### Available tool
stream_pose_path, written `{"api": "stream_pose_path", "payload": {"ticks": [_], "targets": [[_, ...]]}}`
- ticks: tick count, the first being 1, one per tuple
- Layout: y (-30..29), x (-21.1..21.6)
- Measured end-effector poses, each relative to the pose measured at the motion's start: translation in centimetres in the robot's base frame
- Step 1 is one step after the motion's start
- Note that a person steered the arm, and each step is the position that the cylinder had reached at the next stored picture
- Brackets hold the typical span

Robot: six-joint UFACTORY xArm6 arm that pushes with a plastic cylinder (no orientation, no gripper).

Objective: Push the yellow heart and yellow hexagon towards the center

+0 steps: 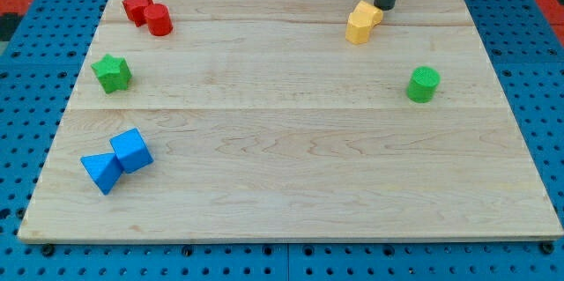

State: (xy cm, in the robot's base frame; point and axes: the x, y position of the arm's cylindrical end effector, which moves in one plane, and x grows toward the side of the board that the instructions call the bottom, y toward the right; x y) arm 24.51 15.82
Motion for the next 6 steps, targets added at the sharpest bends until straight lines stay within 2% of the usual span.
{"api": "stream_pose_path", "payload": {"ticks": [1,2,3,4,5,6], "targets": [[0.0,2.7],[1.3,2.2],[6.2,-0.8],[7.0,-1.5],[6.5,-1.0],[2.4,0.2]]}}
